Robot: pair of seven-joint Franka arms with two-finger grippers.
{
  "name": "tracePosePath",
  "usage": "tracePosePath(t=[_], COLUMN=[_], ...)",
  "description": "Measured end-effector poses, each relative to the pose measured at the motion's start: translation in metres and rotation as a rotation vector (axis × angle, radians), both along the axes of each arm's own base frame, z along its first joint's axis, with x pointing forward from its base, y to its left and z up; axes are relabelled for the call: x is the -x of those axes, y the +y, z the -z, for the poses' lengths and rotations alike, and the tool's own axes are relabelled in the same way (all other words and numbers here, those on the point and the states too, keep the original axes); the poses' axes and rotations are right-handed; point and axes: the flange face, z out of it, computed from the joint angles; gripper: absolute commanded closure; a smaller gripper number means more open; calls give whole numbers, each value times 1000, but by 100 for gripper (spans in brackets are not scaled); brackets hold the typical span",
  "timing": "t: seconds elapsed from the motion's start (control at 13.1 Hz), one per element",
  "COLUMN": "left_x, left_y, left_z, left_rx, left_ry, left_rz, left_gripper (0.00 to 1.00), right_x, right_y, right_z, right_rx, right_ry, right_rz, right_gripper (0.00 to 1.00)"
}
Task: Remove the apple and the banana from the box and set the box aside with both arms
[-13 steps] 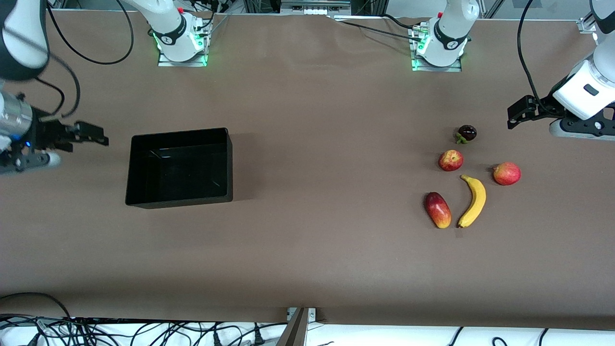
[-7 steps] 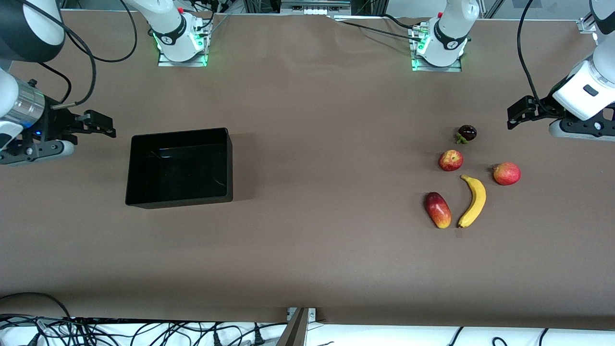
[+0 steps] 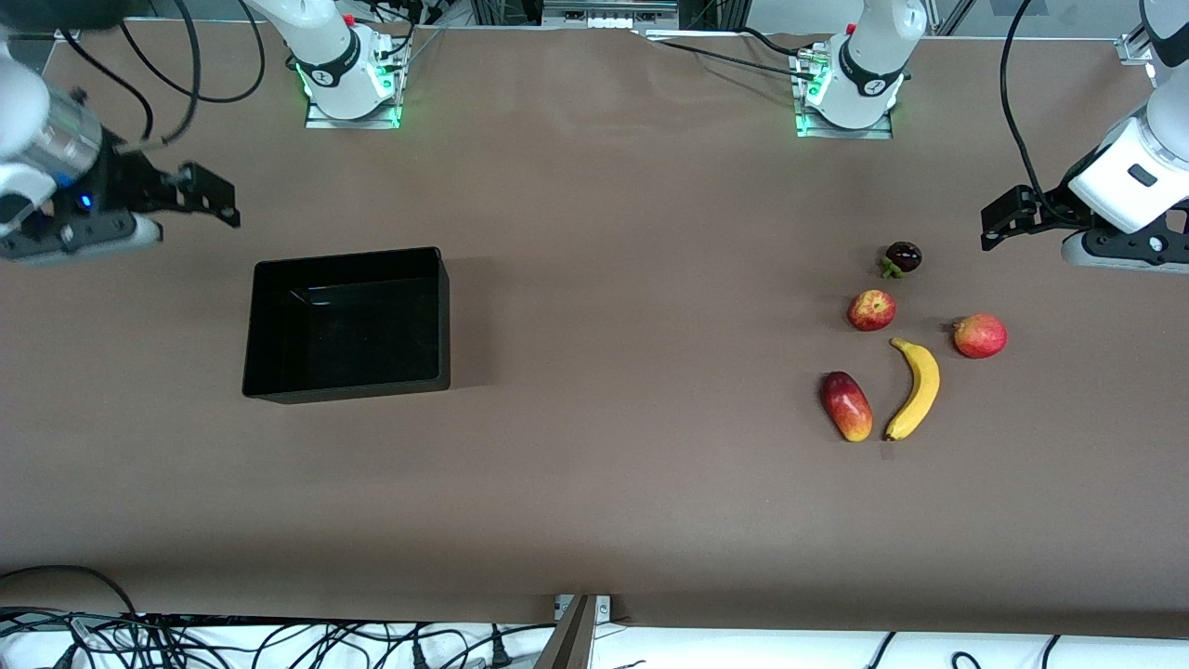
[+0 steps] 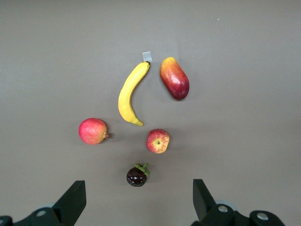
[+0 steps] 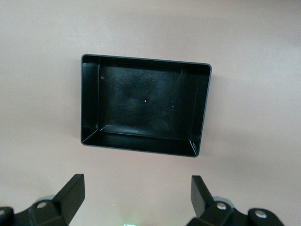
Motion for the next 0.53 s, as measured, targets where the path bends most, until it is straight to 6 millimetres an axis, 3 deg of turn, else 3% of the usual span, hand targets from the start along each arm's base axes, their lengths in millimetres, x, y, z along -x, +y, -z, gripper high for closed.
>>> tracePosePath(t=[0.15,0.53], left_x=[0,0], left_y=[0,0], left_z=[0,0], left_rx=[0,0], left_ry=[0,0], left_rz=[1,2], left_gripper=[0,0], right_x=[9,8], right_y=[-8,-14], right_z=[-8,-10], right_rx=[-1,3], right_ry=[-9,-14], right_rz=[11,24], right_gripper=[0,0])
